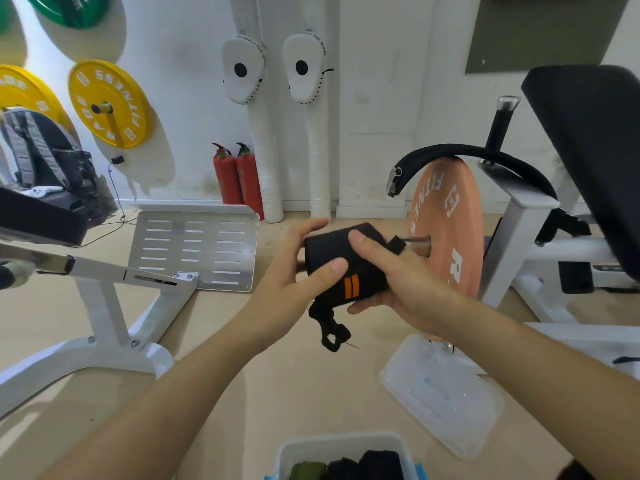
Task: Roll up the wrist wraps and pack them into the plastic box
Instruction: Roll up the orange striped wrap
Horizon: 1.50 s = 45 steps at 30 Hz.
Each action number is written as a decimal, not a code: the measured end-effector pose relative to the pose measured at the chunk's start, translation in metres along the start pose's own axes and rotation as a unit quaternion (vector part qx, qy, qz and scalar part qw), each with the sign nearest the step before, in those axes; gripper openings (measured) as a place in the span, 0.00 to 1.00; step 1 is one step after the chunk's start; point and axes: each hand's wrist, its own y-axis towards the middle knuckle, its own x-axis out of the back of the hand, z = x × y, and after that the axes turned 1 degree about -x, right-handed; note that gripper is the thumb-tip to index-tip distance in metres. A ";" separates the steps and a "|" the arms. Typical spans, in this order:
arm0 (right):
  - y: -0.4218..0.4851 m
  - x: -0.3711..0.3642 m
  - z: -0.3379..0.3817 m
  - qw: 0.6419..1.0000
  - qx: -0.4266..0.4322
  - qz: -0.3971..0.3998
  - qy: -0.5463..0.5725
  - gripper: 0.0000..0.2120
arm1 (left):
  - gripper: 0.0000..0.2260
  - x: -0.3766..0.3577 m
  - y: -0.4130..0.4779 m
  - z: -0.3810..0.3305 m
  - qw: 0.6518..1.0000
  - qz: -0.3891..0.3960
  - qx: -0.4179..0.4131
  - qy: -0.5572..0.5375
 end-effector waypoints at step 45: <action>-0.056 0.035 -0.181 0.942 -0.240 0.149 -0.183 0.21 | 0.24 -0.037 -0.111 0.140 0.951 0.076 0.300 -0.016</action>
